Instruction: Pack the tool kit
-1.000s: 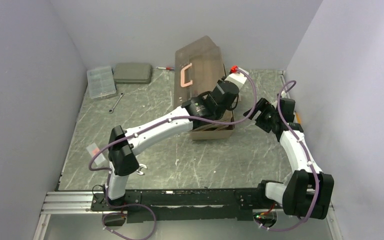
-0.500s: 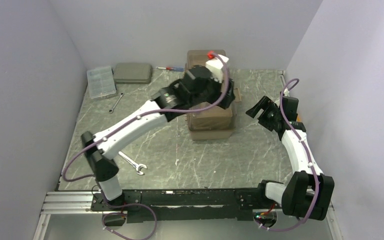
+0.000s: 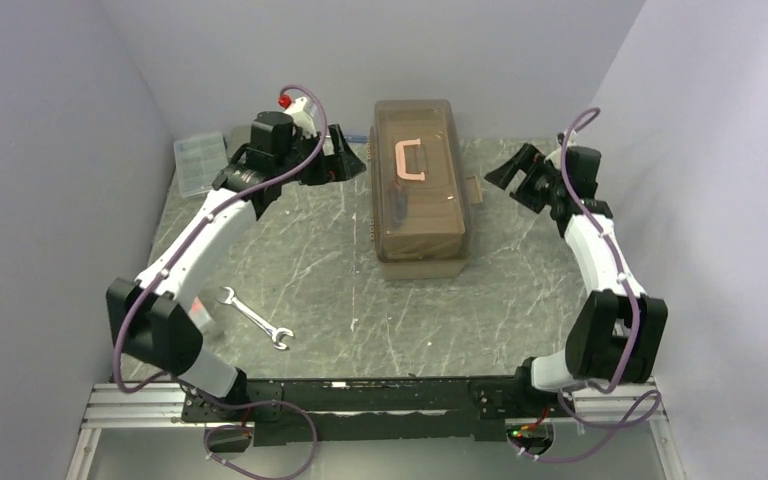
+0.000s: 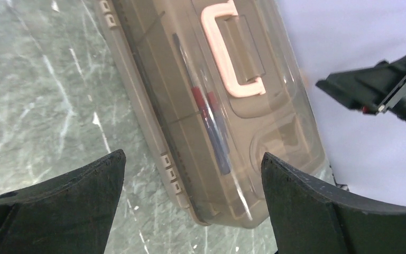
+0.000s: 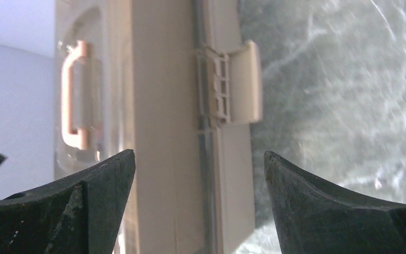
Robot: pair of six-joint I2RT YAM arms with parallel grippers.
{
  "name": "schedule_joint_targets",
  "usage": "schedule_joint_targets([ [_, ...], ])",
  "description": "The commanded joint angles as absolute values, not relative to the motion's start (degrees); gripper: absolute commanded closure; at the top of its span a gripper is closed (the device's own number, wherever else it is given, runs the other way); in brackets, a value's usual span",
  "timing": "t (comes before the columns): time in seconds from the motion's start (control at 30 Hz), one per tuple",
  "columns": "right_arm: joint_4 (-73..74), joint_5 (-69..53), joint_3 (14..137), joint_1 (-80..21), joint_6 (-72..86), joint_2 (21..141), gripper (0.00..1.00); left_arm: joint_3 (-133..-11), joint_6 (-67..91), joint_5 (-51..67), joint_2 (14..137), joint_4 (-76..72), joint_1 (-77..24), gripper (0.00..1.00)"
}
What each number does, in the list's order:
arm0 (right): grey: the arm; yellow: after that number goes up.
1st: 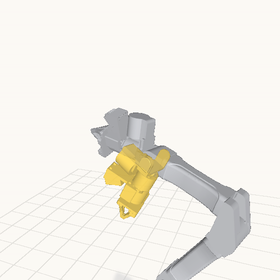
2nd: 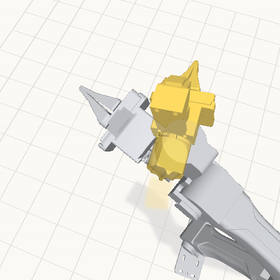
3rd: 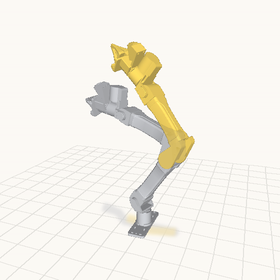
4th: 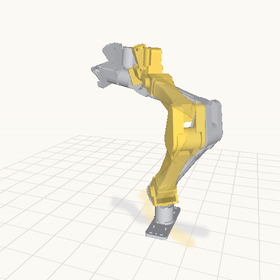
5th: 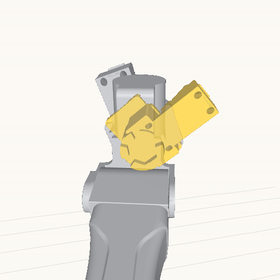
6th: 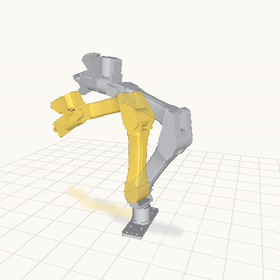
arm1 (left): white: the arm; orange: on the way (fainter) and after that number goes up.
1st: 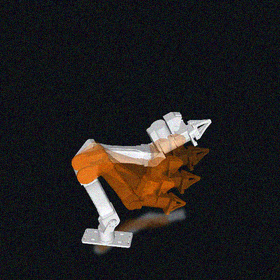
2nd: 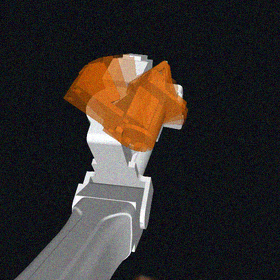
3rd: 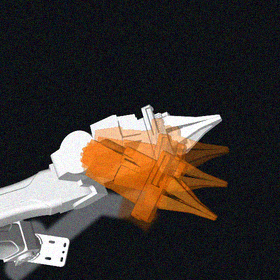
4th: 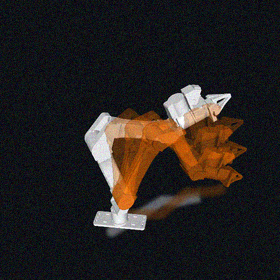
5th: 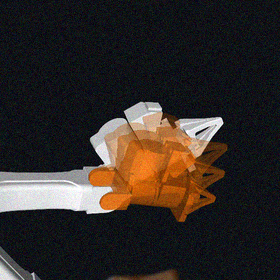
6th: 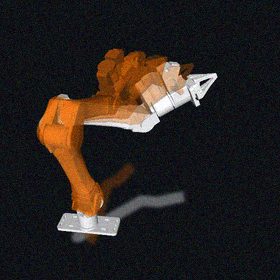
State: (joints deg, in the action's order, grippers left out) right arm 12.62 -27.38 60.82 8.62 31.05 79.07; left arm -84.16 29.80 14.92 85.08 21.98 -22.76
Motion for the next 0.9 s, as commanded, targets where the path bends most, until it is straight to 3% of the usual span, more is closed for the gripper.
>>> schedule_joint_targets([
  [0.0, 9.91, -31.98, 71.32, 5.33, 29.68, 85.49, 0.08, -86.01, 33.28, 23.25, 89.9, 14.29, -22.5, 0.01],
  [0.23, 17.39, -27.17, 84.23, -2.33, 25.97, 96.68, 0.09, -90.44, 38.03, 26.32, 100.15, 9.58, -22.41, 0.01],
  [0.43, 26.92, -17.3, 89.26, -7.18, 25.22, 101.91, 0.21, -92.74, 39.88, 26.19, 106.05, 8.77, -22.42, 0.08],
  [0.57, 26.92, -18.09, 83.23, -9.29, 25.73, 99.91, 0.42, -87.59, 41.25, 26.94, 104.72, 5.08, -22.56, 0.12],
  [0.87, 24.01, -15.72, 65.56, -20.66, 30.41, 85.16, 0.45, -68.81, 38.61, 21.45, 89.84, 4.14, -24.87, 0.15],
])
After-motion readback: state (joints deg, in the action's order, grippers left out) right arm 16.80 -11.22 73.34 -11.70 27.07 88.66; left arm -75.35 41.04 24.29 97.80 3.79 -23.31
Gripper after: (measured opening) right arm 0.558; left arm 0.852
